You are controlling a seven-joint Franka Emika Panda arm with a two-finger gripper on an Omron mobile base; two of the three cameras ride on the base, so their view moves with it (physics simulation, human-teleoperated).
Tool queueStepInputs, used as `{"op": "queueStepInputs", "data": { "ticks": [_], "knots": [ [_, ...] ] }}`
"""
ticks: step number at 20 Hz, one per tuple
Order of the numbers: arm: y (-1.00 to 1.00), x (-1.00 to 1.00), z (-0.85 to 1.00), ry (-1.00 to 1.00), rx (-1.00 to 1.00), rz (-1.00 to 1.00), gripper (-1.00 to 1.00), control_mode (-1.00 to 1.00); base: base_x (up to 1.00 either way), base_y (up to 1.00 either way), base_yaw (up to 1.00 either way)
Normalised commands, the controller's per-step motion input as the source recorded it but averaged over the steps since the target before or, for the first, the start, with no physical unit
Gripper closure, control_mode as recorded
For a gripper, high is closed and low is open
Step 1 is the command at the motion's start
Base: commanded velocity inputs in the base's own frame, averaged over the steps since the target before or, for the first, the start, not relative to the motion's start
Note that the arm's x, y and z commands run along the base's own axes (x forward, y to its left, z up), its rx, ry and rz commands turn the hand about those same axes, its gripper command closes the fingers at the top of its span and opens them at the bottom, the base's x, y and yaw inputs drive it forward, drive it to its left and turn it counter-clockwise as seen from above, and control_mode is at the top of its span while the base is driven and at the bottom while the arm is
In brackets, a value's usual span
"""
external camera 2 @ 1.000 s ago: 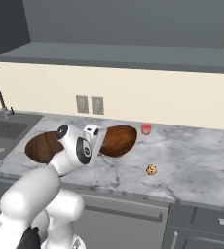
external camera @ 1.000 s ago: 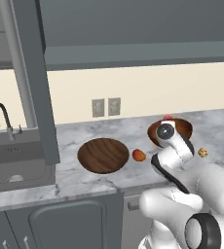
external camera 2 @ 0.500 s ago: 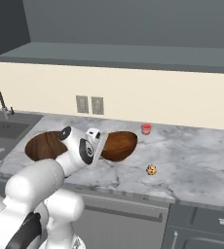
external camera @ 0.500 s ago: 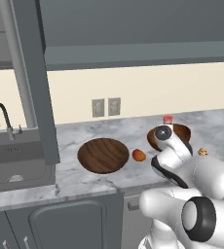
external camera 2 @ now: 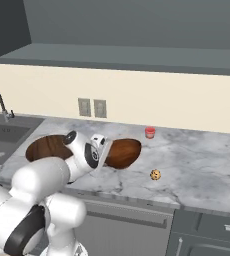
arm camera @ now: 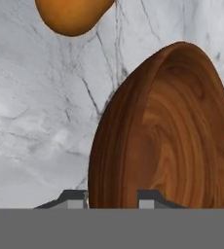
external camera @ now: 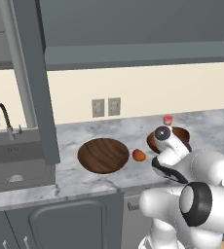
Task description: Pick both bowls and place them on the counter. Then place the mango in one bowl and place the cookie dough ball in the other bowl.
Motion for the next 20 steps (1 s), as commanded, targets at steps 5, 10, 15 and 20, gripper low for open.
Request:
{"op": "queueStepInputs", "data": {
  "ticks": [5, 10, 15, 20],
  "knots": [
    [0.0, 0.02, -0.28, 0.07, 0.0, 0.0, 1.0, -1.0, 0.0, 0.0, 0.0],
    [0.0, 0.0, -0.31, 0.07, 0.0, 0.0, 1.0, -1.0, 0.0, 0.0, 0.0],
    [0.0, 0.0, -0.37, 0.09, 0.0, 0.0, -1.0, -1.0, 0.0, 0.0, 0.0],
    [0.0, 0.0, -0.05, 0.0, 0.01, 0.0, -1.0, -1.0, 0.0, 0.0, 0.0]
  ]
}}
